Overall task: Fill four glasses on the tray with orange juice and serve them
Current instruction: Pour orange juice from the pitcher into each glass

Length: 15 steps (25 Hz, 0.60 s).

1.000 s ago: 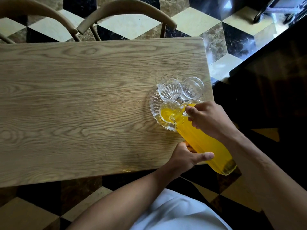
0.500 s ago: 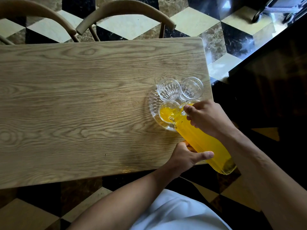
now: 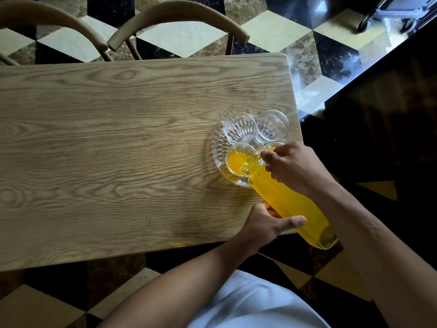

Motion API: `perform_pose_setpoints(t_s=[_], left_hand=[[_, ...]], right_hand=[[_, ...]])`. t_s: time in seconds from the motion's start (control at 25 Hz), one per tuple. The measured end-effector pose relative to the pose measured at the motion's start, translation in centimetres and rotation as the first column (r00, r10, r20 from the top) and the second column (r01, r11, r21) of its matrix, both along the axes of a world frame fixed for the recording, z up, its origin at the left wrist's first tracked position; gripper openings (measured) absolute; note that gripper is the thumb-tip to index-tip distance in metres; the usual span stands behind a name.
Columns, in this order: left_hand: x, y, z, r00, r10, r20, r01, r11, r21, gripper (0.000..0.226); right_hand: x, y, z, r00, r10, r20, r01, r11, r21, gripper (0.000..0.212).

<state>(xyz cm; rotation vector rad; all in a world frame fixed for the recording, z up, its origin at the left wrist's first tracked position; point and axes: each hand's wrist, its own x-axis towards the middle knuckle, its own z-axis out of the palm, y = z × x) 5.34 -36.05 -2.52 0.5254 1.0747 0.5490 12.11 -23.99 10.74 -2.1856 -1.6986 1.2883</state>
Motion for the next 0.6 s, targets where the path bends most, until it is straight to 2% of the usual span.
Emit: perform_pose_setpoints(t_s=[0.12,0.32,0.52,0.6], left_hand=[[-0.01,0.06,0.22,1.000,-0.008,0.008,0.008,1.000,0.009,0.033],[-0.03,0.27,0.31,1.000,-0.011,0.007,0.011,1.000,0.008,0.028],[0.22,0.13,-0.14,1.000,0.016,0.013,-0.016,1.000,0.002,0.045],[0.20,0.09,-0.24,1.000,0.012,0.005,-0.012,1.000,0.000,0.044]], right_hand=[[0.03,0.05,0.12,1.000,0.004,0.005,-0.004,1.000,-0.005,0.047],[-0.05,0.12,0.16,1.000,0.003,0.000,-0.003,1.000,-0.009,0.047],[0.01,0.06,0.21,1.000,0.005,0.002,-0.005,1.000,0.002,0.047],[0.06,0.03,0.24,1.000,0.002,-0.001,-0.002,1.000,0.005,0.047]])
